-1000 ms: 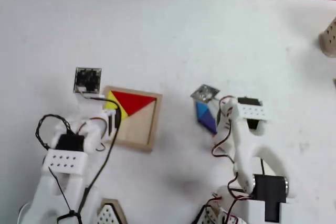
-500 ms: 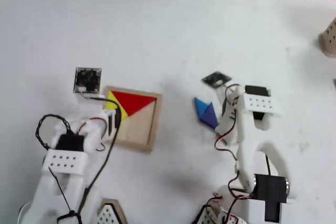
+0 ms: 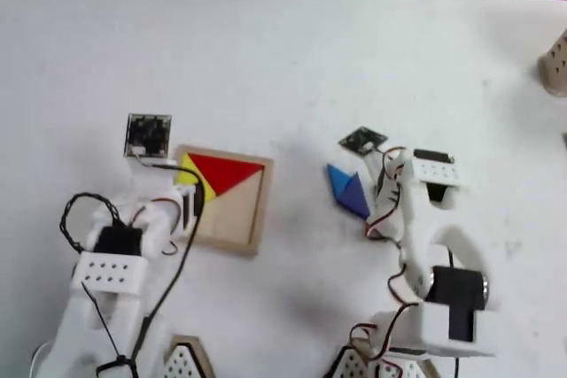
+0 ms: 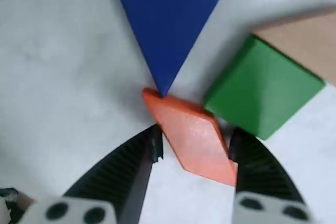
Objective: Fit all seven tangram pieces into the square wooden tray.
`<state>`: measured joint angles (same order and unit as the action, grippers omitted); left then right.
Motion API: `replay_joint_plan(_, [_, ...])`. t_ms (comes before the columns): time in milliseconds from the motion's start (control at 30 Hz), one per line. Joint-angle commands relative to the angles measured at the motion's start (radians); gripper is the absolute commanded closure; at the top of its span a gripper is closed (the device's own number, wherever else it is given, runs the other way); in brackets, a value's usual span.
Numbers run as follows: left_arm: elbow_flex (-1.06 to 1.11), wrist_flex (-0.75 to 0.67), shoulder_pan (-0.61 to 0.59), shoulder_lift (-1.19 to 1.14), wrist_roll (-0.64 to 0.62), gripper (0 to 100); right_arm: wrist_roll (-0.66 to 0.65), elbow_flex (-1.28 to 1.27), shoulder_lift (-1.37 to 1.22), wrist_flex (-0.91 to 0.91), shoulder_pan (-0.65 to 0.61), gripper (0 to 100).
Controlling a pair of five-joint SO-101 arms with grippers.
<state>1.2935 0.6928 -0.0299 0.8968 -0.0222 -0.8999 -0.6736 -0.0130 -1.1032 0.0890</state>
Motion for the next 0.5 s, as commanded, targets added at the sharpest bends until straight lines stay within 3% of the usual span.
replay_joint_plan(0, [-0.028,0.0,-0.007,0.024,-0.011,80,-0.008,0.141,-0.117,-0.087,0.01,78.2])
replay_joint_plan(200, [-0.028,0.0,-0.007,0.024,-0.009,80,-0.008,0.245,-0.231,-0.151,0.008,78.0])
replay_joint_plan(467, [-0.028,0.0,-0.007,0.024,-0.009,80,0.028,0.249,-0.226,-0.154,0.012,98.2])
